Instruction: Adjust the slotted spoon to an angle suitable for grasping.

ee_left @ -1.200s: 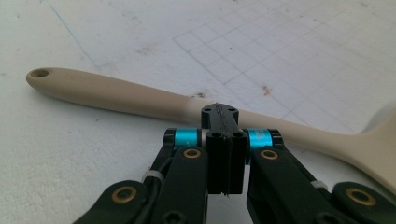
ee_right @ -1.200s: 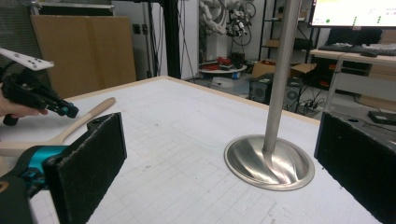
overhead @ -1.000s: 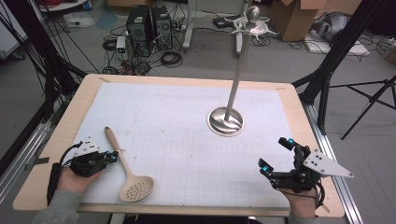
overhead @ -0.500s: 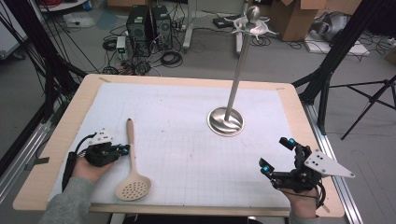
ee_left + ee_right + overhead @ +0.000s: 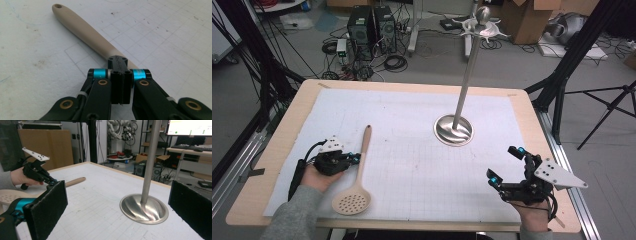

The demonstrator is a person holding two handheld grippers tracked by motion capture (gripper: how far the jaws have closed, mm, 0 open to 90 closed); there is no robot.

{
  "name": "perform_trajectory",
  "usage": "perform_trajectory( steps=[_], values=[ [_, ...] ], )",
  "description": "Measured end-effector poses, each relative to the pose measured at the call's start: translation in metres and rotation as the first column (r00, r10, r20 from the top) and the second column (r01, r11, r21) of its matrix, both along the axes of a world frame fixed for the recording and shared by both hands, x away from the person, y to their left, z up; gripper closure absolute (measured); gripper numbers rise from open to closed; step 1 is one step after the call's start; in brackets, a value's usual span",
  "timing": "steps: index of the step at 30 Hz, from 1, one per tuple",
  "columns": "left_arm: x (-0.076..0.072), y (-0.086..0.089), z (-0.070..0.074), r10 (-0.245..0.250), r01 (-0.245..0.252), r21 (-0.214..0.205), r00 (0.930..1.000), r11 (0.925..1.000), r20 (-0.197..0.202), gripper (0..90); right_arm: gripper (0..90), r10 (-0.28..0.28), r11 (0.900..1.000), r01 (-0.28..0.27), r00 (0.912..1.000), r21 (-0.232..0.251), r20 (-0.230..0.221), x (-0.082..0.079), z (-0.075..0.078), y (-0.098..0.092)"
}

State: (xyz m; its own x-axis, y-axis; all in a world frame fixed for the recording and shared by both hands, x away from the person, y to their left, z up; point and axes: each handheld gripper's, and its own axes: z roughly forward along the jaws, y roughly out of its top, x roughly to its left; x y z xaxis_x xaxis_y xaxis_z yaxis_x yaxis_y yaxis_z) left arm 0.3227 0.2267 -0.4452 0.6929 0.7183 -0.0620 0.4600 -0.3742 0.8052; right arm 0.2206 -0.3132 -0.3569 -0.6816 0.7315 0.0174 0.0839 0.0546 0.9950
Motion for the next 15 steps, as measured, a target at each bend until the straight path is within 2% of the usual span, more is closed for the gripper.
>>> perform_trajectory(
  steps=[4,5,6,8,9,12,14,15],
  values=[
    [-0.004,0.001,0.006,-0.016,0.017,-0.023,0.9997,0.9996,0.020,89.6,1.1,0.003,1.0000,-0.003,1.0000,0.002,0.003,0.000,0.001,0.000],
    [-0.009,0.000,0.010,-0.040,0.041,-0.031,0.9988,0.9987,0.027,89.6,1.1,-0.002,1.0000,0.002,1.0000,0.007,0.001,0.001,0.000,-0.002],
    [-0.009,0.000,0.010,-0.040,0.041,-0.031,0.9988,0.9987,0.027,89.6,1.1,-0.002,1.0000,0.002,1.0000,0.007,0.001,0.001,0.000,-0.002],
    [-0.013,-0.003,0.013,-0.080,0.081,-0.023,0.9960,0.9964,0.040,89.6,1.1,-0.004,1.0000,0.004,1.0000,0.008,-0.004,0.001,-0.001,-0.002],
    [-0.017,-0.005,0.016,-0.111,0.112,-0.014,0.9923,0.9936,0.054,89.6,1.1,-0.001,1.0000,0.001,1.0000,0.003,-0.006,0.001,-0.001,-0.002],
    [-0.021,-0.008,0.019,-0.131,0.132,-0.001,0.9891,0.9913,0.066,89.6,1.1,0.004,1.0000,-0.004,1.0000,-0.004,-0.003,-0.001,0.000,-0.001],
    [-0.025,-0.010,0.019,-0.150,0.149,0.011,0.9872,0.9887,0.055,89.6,1.1,0.011,0.9999,-0.011,0.9999,-0.008,0.005,-0.002,0.001,-0.001],
    [-0.028,-0.012,0.018,-0.165,0.163,0.032,0.9851,0.9861,0.049,89.6,1.1,0.011,0.9999,-0.011,0.9999,-0.010,0.005,-0.003,0.002,-0.001]
  ],
)
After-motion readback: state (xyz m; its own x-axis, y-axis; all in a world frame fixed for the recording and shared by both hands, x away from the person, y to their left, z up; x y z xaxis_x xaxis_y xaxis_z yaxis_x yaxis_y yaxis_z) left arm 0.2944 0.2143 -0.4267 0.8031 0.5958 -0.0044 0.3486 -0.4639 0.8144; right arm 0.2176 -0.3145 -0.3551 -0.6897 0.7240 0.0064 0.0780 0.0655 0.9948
